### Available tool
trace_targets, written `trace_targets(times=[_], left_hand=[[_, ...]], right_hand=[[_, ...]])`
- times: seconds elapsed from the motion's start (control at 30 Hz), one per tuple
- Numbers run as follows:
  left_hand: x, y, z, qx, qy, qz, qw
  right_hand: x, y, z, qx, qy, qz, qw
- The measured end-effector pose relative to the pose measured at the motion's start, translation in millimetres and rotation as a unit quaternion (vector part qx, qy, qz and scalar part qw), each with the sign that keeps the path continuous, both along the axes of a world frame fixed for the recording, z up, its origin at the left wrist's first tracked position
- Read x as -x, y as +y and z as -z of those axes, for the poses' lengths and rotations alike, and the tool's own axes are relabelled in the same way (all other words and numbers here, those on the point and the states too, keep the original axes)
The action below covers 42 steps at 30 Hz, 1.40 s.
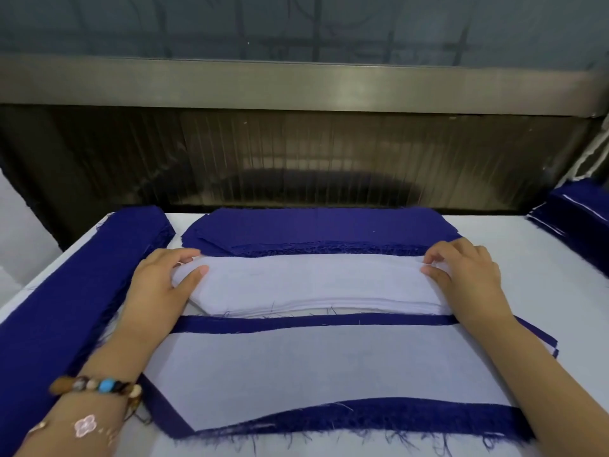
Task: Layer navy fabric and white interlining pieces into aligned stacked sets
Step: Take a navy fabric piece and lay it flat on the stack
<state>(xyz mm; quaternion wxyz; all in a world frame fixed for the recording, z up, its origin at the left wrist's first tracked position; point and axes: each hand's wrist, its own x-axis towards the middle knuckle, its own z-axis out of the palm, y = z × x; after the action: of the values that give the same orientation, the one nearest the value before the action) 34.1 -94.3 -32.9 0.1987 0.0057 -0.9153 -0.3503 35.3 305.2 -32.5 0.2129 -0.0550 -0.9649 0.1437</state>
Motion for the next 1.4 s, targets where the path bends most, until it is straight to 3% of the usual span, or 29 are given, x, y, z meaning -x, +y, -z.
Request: trace_targets(times=[0.17,0.4,0.53,0.6,0.8,1.03,1.27,1.4], left_hand=[[1.2,0.1,-1.1,0.013,0.018,-0.005,1.000],[2.9,-4.0,3.2,-0.039,-0.022,0.000,0.999],[5.5,-5.8,4.3,0.057,-0.095,-0.016,0.994],[5.1,-4.0,3.1,0.057,-0.101,-0.027,0.993],[3.4,-2.6,-3.3,0.028,-0.037,-0.018,0.999],[-1.5,-2.5,-8.9,0.074,0.096,-0.055,0.991],[-1.5,-7.1,-4.0,0.126,0.139,-0.087,0.978],[-0.2,-7.2,-7.8,0.032,0.141,-0.021,0.989]], right_hand=[[0.0,-1.0,-1.9,-0.009,0.000,-0.025,1.000],[0.6,-2.2,-2.8,0.028,-0.022,-0.032,0.999],[-1.9,-3.6,-4.5,-0.005,-0.049,-0.019,0.999],[-2.5,-4.3,-6.0,-0.020,-0.057,-0.019,0.998],[-5.3,-5.1,-7.6,-0.004,-0.027,-0.047,0.999],[-5.1,-3.7,-5.5,0.023,-0.010,-0.073,0.997],[-6.3,-1.1,-7.0,0.026,-0.005,-0.058,0.998],[-3.9,4.0,-10.5,0.083,0.006,-0.040,0.996]])
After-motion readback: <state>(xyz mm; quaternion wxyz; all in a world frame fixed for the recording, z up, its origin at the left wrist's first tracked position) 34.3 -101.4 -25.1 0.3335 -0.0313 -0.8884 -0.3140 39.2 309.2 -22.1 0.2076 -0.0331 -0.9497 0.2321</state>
